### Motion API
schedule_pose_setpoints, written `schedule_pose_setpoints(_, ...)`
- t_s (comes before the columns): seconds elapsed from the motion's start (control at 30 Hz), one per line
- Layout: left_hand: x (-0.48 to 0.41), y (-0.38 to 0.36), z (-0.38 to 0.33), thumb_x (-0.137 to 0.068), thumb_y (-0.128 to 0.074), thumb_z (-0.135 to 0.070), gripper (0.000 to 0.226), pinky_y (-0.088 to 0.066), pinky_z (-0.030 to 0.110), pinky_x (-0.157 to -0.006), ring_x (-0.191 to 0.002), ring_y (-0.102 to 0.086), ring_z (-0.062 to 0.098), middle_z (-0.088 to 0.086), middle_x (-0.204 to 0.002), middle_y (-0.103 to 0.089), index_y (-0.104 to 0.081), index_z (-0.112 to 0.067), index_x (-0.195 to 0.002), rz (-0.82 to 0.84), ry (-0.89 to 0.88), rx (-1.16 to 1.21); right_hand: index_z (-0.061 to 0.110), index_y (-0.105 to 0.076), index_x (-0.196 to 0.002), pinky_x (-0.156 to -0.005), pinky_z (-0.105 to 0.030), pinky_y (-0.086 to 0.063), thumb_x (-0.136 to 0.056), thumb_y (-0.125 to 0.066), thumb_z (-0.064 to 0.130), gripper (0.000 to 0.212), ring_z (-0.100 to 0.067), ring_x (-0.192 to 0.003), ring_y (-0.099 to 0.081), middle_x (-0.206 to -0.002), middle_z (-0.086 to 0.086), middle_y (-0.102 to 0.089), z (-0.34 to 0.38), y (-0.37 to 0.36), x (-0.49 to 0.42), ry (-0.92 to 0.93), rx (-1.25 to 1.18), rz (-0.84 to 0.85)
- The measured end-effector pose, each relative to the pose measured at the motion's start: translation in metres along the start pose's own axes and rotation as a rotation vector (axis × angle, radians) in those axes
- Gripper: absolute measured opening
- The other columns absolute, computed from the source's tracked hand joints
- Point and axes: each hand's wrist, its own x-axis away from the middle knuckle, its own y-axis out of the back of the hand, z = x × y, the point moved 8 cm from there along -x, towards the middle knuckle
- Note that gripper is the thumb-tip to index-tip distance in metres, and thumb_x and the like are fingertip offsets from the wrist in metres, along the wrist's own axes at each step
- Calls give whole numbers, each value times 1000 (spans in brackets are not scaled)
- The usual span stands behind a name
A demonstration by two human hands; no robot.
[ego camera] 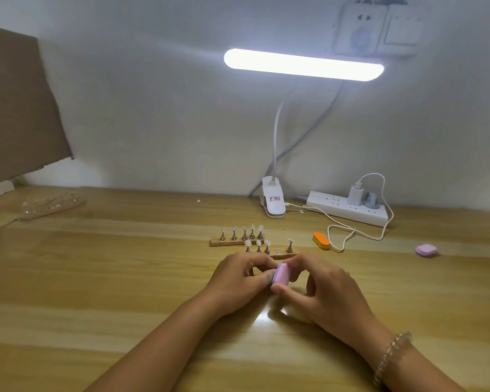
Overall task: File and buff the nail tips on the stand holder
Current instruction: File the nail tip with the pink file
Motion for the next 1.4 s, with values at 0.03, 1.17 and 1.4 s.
schedule_pose_setpoints(0.03,0,0,0,-93,-67,-28,14,-35,23,-60,-59,-46,-2,-18,-90,-73,-75,-40,-94,-6,4,-1,35,-61,-91,-54,-21,-37,-73,-57,74,43,-3,-62,-52,-85,22,-62,-3,1,-1,-27,-26,-9)
schedule_pose_setpoints(1.17,0,2,-2,-90,-70,-18,20,-36,16,-57,-53,-50,-7,-11,-88,-74,-69,-35,-80,-33,32,55,33,-58,-91,-60,-31,-47,-80,-47,74,44,-8,-73,-57,-85,16,-57,-6,-1,-2,-44,127,-48)
schedule_pose_setpoints(1.4,0,3,-2,-88,-73,-18,23,-39,18,-55,-49,-51,-4,-10,-88,-74,-68,-37,-77,-31,39,88,32,-58,-93,-59,-32,-48,-82,-46,72,43,-9,-73,-58,-87,16,-57,-1,-1,-2,-13,139,-50)
